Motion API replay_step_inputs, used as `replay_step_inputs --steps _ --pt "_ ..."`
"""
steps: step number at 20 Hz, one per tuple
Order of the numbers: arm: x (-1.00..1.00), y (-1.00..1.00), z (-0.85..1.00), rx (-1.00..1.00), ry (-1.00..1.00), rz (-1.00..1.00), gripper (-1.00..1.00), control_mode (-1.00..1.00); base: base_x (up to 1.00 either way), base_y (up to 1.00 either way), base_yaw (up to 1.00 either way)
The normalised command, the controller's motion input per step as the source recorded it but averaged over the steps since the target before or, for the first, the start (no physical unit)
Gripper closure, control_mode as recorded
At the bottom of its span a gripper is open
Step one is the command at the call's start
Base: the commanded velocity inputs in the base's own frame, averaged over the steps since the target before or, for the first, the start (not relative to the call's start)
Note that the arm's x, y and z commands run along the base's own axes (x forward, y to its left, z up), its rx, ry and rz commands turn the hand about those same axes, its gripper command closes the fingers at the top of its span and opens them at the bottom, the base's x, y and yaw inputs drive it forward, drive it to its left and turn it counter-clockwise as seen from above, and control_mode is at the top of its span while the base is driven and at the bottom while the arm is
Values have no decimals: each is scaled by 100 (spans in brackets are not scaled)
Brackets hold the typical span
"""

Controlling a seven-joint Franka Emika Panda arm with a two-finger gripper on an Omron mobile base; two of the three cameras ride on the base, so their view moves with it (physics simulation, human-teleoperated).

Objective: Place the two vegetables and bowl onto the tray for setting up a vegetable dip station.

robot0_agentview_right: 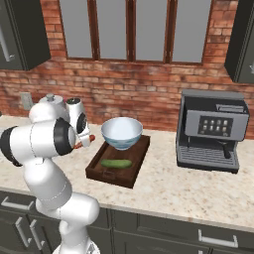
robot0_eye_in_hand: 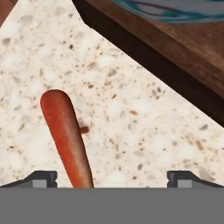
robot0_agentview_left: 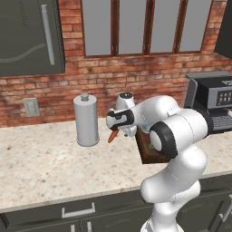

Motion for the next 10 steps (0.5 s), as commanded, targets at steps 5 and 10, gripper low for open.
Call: replay_step_inputs --steps 5,10 --pt "19 0 -11 0 4 0 -100 -100 0 0 0" --pt "17 1 -13 0 5 0 -100 -100 0 0 0"
